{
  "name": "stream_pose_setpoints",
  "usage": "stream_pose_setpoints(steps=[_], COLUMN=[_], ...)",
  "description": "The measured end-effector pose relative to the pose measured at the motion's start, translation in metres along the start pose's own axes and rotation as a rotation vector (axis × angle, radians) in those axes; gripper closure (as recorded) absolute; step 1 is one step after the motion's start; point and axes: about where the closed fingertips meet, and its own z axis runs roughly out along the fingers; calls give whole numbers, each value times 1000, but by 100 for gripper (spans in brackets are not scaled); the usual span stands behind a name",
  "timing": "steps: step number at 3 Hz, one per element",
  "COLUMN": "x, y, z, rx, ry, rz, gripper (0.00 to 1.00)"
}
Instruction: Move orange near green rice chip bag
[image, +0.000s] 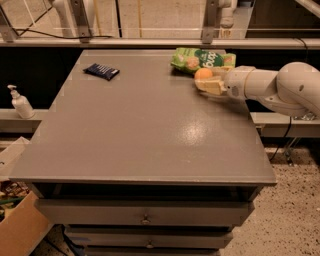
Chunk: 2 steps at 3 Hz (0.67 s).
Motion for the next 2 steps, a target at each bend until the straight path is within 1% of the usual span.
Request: stream_pose_setpoints(steps=[1, 2], x=[4, 9], y=[-14, -21], z=[-3, -6], rx=[25, 41], ry=[21, 39], rz=[-8, -4], gripper=[100, 100])
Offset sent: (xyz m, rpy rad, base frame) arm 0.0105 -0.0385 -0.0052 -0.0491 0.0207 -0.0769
